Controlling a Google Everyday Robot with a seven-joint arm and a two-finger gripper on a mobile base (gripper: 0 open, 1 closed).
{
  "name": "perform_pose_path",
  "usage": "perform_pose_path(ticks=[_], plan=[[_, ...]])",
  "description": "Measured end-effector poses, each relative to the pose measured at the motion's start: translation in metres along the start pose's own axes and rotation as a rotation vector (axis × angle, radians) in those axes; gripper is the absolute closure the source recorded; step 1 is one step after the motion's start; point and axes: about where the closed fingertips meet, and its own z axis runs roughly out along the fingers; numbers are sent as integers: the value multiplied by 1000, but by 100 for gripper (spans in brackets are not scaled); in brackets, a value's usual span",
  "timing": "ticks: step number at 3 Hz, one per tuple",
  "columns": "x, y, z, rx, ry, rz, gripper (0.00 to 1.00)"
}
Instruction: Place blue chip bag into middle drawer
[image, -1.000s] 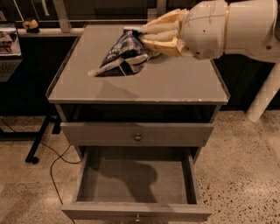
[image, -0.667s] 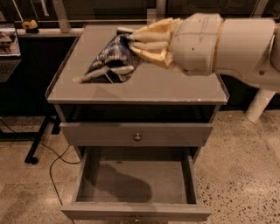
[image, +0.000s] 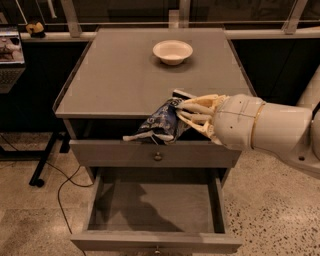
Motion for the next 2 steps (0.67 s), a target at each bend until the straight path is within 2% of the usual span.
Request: perform_pose_path(ticks=[1,2], plan=[[5,7,6,-1,12,7,100],[42,26,10,19,52,66,100]])
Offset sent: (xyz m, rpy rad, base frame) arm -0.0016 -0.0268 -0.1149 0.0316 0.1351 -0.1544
